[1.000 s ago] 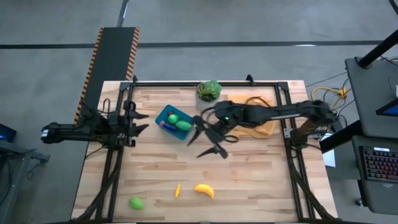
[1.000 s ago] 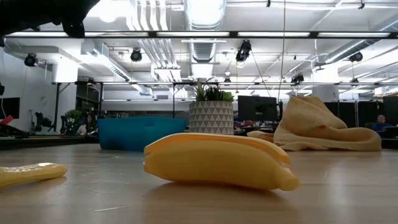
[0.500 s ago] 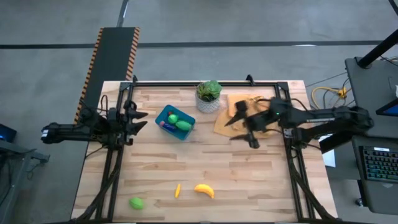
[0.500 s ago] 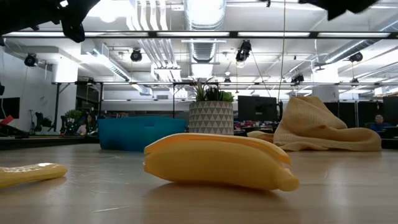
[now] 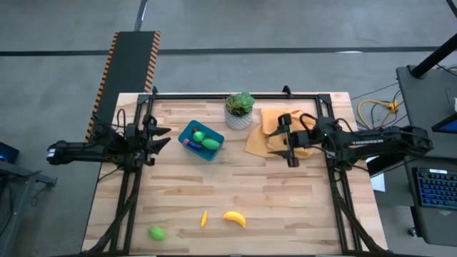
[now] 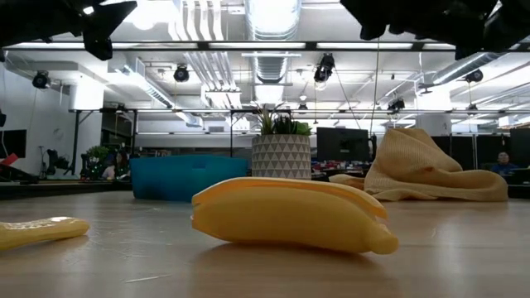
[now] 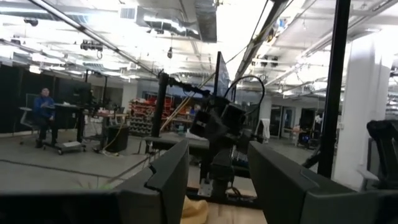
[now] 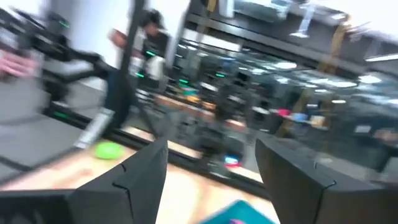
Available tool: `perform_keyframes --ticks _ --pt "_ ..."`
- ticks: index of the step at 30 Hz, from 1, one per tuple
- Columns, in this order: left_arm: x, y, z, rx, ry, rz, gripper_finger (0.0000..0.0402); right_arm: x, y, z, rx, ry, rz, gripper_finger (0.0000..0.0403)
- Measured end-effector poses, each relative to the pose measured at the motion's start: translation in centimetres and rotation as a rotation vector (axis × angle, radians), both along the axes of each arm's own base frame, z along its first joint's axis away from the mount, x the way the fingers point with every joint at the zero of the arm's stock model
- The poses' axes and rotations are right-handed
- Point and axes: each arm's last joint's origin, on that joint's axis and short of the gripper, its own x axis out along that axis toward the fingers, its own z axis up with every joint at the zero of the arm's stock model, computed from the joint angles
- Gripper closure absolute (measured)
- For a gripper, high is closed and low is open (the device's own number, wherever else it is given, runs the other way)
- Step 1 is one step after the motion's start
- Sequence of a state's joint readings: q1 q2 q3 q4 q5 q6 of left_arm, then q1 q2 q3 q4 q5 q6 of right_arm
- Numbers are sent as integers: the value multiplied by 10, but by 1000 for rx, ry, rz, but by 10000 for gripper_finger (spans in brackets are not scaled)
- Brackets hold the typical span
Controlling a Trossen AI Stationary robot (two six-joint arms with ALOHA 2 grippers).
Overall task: Pick and placing Produce into tupperware
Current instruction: Put the green melon into the blue bin
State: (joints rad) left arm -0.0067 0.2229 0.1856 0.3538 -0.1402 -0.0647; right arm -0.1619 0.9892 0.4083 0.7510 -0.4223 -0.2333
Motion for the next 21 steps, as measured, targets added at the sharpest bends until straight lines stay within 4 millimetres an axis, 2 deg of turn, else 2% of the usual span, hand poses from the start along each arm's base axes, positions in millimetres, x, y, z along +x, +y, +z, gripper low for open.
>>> perform_keyframes --ticks 4,10,14,21 --pt "2 0 -3 -5 37 -2 250 -6 2 -17 91 70 55 176" --pt "6 0 -6 20 73 5 250 -30 3 -43 210 33 -33 177" --pt "8 0 -8 51 92 13 250 -39 4 -51 230 24 -48 177" --pt "11 0 -8 111 111 30 250 -40 4 -55 241 46 -48 177"
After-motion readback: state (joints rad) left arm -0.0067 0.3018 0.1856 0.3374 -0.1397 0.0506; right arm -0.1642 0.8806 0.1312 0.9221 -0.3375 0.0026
